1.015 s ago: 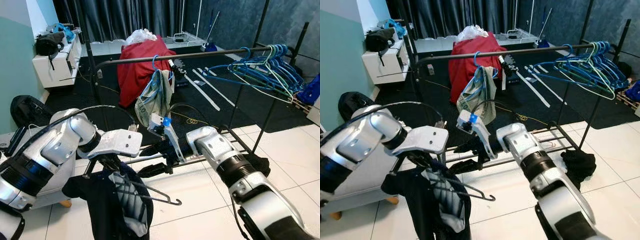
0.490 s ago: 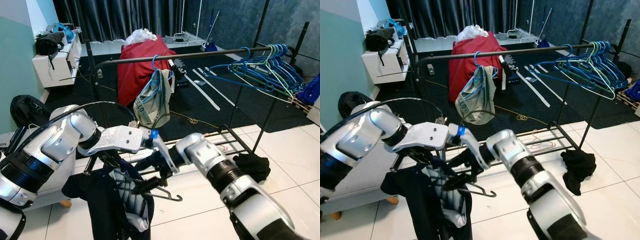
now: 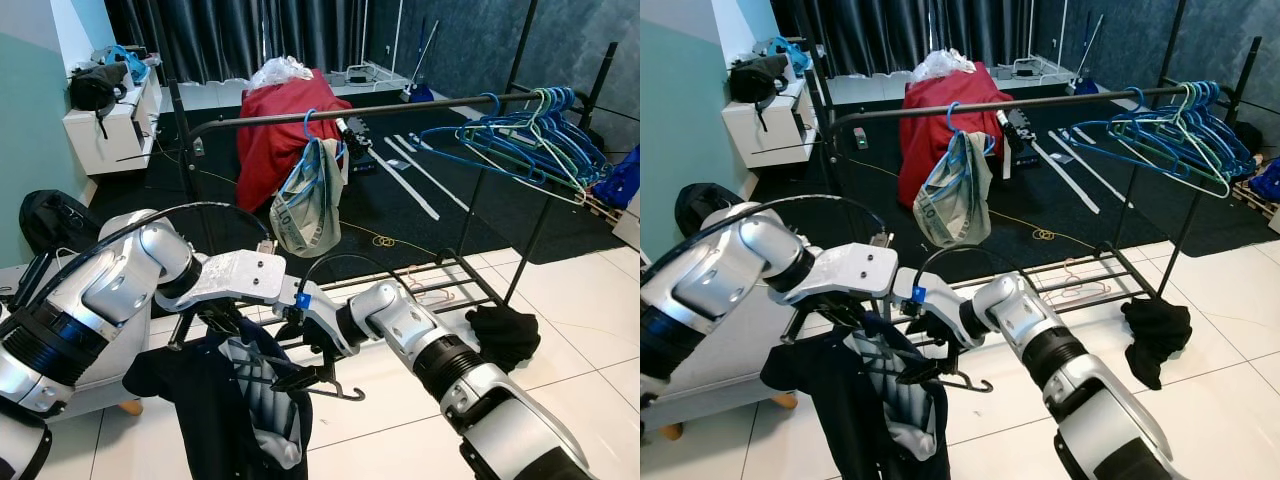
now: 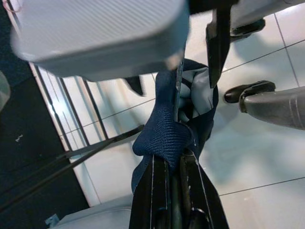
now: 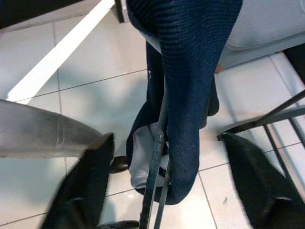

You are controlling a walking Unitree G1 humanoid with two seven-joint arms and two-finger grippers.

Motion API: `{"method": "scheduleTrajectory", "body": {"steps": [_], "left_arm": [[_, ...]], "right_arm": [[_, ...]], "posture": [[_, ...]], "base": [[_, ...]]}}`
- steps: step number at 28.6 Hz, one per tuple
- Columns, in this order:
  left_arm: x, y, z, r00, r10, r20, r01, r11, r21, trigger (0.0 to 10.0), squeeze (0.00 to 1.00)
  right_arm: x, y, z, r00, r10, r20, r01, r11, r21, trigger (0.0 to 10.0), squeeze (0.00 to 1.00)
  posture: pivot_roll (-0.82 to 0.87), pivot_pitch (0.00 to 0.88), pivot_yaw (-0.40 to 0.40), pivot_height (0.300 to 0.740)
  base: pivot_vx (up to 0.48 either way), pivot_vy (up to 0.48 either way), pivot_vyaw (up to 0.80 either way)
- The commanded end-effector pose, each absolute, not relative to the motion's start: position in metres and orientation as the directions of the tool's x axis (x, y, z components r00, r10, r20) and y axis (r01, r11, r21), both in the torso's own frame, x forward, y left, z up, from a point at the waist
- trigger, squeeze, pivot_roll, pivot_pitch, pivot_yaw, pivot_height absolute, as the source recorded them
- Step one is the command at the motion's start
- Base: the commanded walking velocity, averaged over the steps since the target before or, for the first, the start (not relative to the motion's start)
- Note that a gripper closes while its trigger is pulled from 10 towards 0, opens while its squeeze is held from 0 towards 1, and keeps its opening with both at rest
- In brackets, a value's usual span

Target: Hang hanger

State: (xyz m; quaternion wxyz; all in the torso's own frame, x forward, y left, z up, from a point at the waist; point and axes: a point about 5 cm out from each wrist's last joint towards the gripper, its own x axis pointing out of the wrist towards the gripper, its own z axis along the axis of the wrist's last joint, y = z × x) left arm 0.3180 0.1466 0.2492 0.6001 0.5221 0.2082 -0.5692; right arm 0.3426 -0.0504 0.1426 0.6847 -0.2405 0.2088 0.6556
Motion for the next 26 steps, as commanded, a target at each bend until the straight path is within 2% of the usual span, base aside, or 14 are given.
{"method": "scheduleTrajectory", "body": {"steps": [1, 18, 26], "left_arm": [[0.317, 0.1444, 0.253, 0.28, -0.479, -0.832, 0.892, -0.19, 0.41, 0.0, 0.0], [0.3164, 0.1432, 0.2483, 0.266, -0.48, -0.836, 0.886, -0.22, 0.408, 0.0, 0.0], [0.3154, 0.1412, 0.2476, 0.271, -0.493, -0.827, 0.874, -0.233, 0.425, 0.0, 0.0]], "right_arm": [[0.3409, -0.0501, 0.14, 0.056, 0.808, -0.586, -0.998, 0.023, -0.064, 0.0, 0.0], [0.341, -0.046, 0.1406, 0.115, 0.869, -0.482, -0.987, 0.045, -0.154, 0.0, 0.0], [0.3396, -0.0498, 0.14, 0.178, 0.904, -0.389, -0.974, 0.105, -0.202, 0.0, 0.0]], "posture": [[-0.06, 0.049, 0.019, 0.74], [-0.07, 0.021, 0.025, 0.74], [-0.07, 0.006, 0.02, 0.74]], "base": [[0.0, 0.0, 0.0], [0.0, 0.0, 0.0], [0.0, 0.0, 0.0]]}}
